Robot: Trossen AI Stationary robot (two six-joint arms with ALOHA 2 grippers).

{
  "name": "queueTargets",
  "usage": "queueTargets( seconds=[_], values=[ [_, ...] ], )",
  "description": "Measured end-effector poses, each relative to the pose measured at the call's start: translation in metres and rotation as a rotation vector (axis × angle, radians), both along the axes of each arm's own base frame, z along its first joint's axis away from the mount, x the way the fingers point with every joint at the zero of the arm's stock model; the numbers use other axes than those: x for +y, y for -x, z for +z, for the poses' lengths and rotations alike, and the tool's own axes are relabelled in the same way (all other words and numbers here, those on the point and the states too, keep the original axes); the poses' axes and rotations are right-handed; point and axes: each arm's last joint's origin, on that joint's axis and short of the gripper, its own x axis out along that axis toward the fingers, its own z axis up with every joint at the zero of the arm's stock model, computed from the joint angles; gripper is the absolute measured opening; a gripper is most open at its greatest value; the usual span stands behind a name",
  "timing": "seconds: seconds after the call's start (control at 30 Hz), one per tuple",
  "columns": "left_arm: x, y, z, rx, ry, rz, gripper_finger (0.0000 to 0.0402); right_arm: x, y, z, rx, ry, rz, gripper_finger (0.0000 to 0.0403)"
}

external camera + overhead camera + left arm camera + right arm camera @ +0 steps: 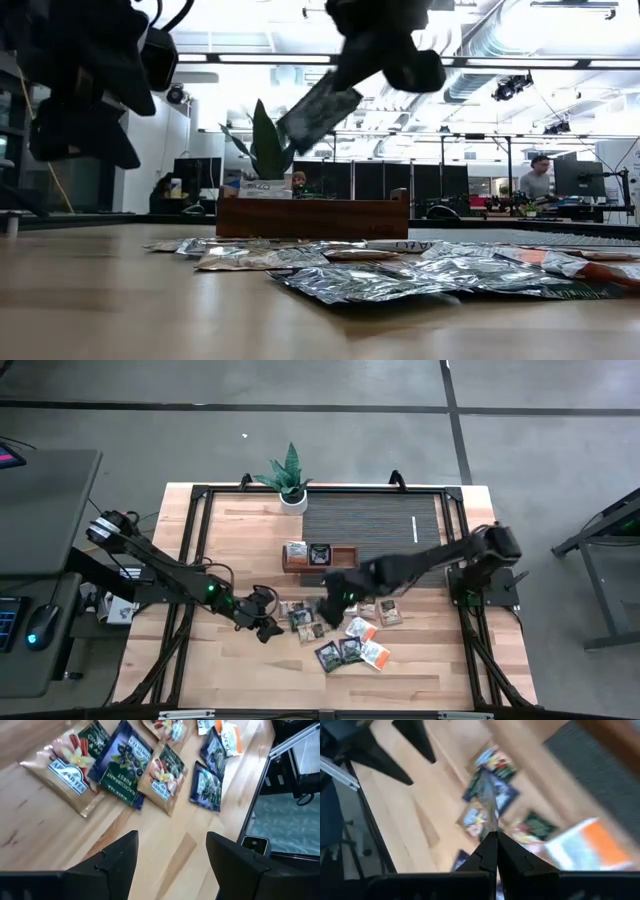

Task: Pick & Place Tea
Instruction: Put the blue tea bag into the middle section of the wooden organizer

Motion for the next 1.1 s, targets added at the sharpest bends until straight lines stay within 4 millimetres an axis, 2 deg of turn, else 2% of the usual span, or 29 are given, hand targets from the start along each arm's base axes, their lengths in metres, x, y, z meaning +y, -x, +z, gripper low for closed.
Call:
queueTargets(
  seconds=[0.2, 0.3, 0.47, 0.6, 0.7, 0.8, 1.1],
  values=[
    [0.0, 0.0, 0.001, -0.008, -0.003, 0.006, 0.0232, -0.053, 0.025, 0.037, 0.002, 0.046, 0.007, 0.0],
    [0.0, 0.0, 0.001, -0.008, -0.003, 0.005, 0.0232, -0.075, 0.03, 0.057, 0.018, 0.095, 0.028, 0.0],
    [0.0, 0.0, 0.001, -0.01, -0.006, 0.008, 0.0232, -0.109, 0.028, 0.093, 0.013, 0.188, 0.065, 0.0],
    [0.0, 0.0, 0.001, -0.009, -0.004, 0.008, 0.0232, -0.132, 0.024, 0.109, 0.052, 0.232, 0.096, 0.0],
    [0.0, 0.0, 0.001, -0.009, -0.004, 0.009, 0.0232, -0.144, 0.016, 0.112, 0.096, 0.254, 0.14, 0.0],
    [0.0, 0.0, 0.001, -0.009, -0.003, 0.009, 0.0232, -0.152, 0.003, 0.106, 0.151, 0.259, 0.213, 0.0],
    [0.0, 0.0, 0.001, -0.007, 0.002, 0.004, 0.0232, -0.165, -0.042, 0.062, 0.335, 0.276, 0.425, 0.0]
  ],
)
